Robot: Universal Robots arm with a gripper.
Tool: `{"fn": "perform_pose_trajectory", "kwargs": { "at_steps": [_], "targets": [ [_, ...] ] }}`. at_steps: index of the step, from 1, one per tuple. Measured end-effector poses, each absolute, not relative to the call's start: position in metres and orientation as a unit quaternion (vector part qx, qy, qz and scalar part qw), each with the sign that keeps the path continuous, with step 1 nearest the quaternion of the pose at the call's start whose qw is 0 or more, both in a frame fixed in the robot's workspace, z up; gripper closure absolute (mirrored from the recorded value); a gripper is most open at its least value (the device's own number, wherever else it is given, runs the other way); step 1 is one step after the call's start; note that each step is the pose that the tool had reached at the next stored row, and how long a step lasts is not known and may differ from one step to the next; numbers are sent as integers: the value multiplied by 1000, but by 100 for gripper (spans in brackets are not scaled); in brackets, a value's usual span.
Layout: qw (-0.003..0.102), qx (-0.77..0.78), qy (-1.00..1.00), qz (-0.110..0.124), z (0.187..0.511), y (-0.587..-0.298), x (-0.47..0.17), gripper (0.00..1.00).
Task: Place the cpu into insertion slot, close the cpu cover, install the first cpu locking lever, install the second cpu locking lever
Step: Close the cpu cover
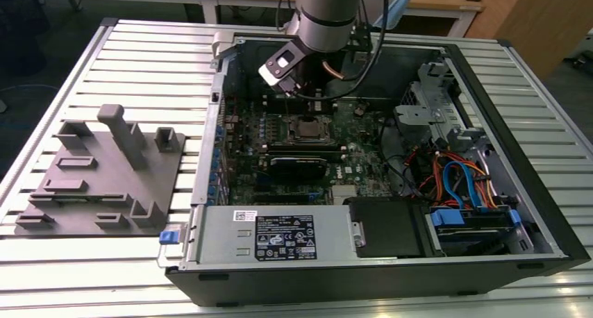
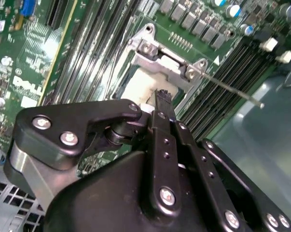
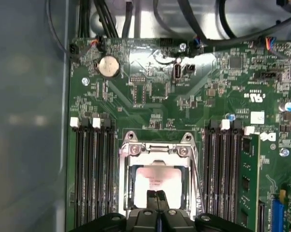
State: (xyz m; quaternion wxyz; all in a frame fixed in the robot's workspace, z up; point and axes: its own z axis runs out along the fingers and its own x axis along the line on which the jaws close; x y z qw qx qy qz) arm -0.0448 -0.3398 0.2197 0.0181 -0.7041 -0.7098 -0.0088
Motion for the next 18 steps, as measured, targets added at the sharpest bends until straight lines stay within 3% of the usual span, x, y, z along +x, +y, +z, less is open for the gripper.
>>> {"fn": "perform_pose_trajectory", "kwargs": {
  "at_steps": [18],
  "targets": [
    [22, -704, -710, -12, 199, -340, -60, 89]
  ]
}}
